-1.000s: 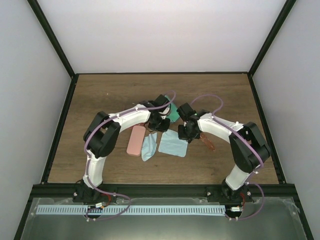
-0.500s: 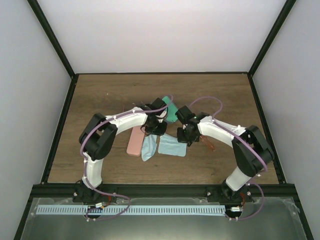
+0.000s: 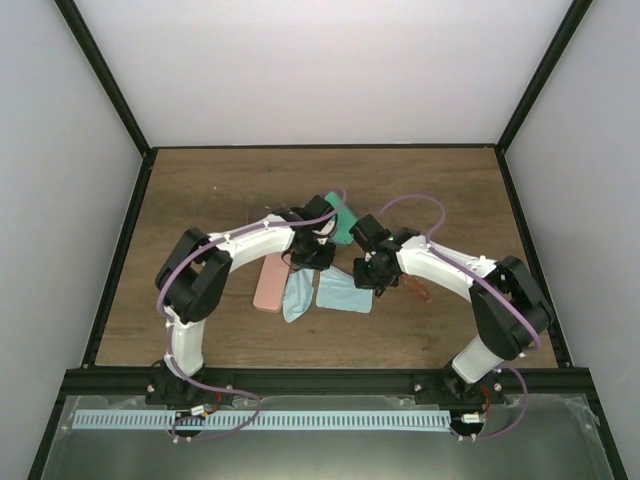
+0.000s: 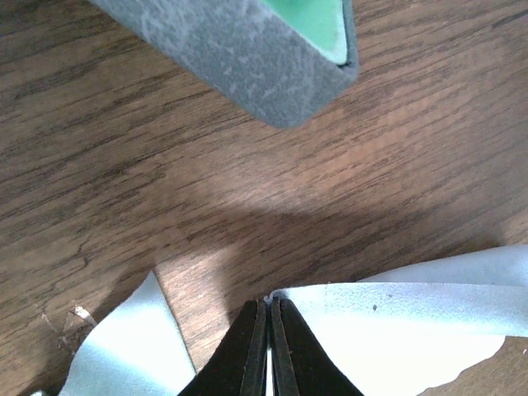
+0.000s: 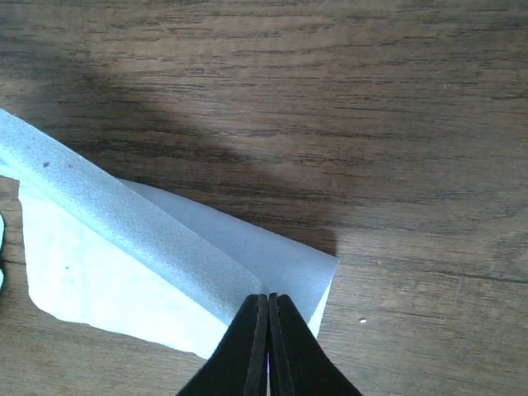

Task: Organize the sunglasses
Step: Fold the glasses cleaning cloth at the center of the board.

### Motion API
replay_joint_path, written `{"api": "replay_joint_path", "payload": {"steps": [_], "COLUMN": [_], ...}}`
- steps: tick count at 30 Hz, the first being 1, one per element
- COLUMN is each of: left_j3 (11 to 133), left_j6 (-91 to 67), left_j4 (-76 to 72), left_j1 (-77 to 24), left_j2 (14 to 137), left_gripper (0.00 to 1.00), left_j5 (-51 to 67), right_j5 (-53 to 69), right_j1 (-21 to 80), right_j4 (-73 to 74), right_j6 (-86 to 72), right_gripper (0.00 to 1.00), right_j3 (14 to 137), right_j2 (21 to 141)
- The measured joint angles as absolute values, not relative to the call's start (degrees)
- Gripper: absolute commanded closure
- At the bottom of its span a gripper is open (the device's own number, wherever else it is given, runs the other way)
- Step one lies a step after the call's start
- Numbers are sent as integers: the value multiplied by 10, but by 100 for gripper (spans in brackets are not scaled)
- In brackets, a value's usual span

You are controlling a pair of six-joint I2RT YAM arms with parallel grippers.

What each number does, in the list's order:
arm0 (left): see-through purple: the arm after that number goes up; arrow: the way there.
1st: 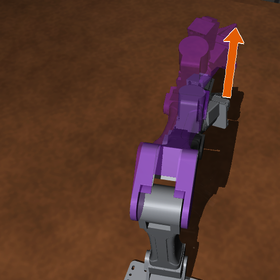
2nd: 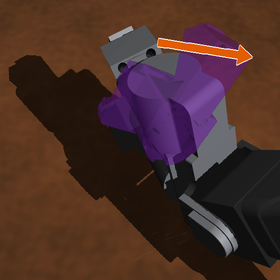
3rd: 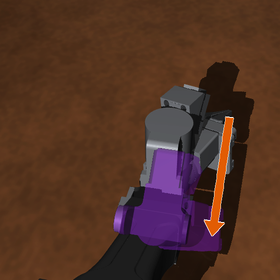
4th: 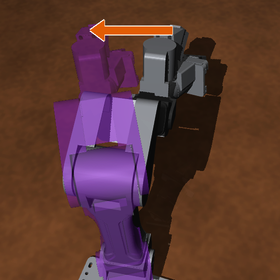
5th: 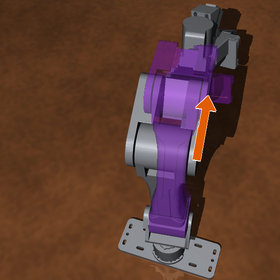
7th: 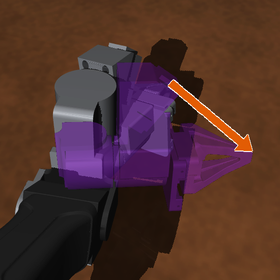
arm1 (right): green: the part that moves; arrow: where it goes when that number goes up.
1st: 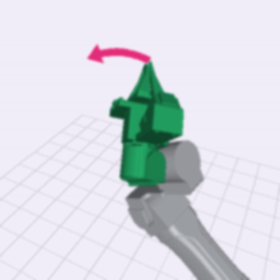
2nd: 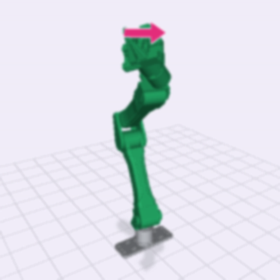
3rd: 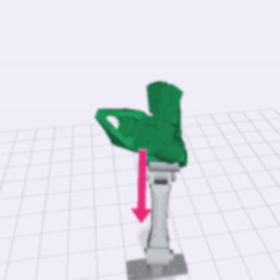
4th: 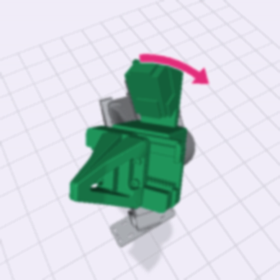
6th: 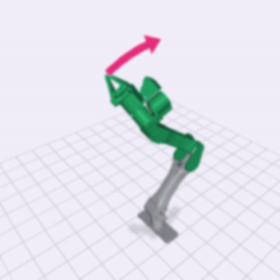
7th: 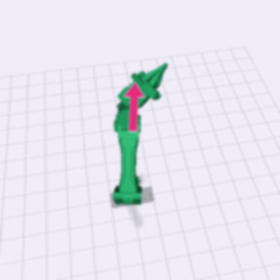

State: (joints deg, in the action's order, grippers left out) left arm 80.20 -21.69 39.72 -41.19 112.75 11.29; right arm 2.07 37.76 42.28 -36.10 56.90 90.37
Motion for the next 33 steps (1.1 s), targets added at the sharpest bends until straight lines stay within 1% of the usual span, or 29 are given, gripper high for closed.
{"api": "replay_joint_path", "payload": {"steps": [11, 33], "left_j3": [768, 711], "left_j6": [-222, -262], "left_j4": [399, 389], "left_j1": [-420, -461], "left_j2": [1084, 1057], "left_gripper": [95, 95], "left_j5": [98, 77], "right_j5": [19, 17], "right_j1": [378, 379], "right_j4": [427, 432], "right_j6": [-361, -345], "right_gripper": [99, 99], "right_j3": [561, 526], "right_j2": [894, 858]}}
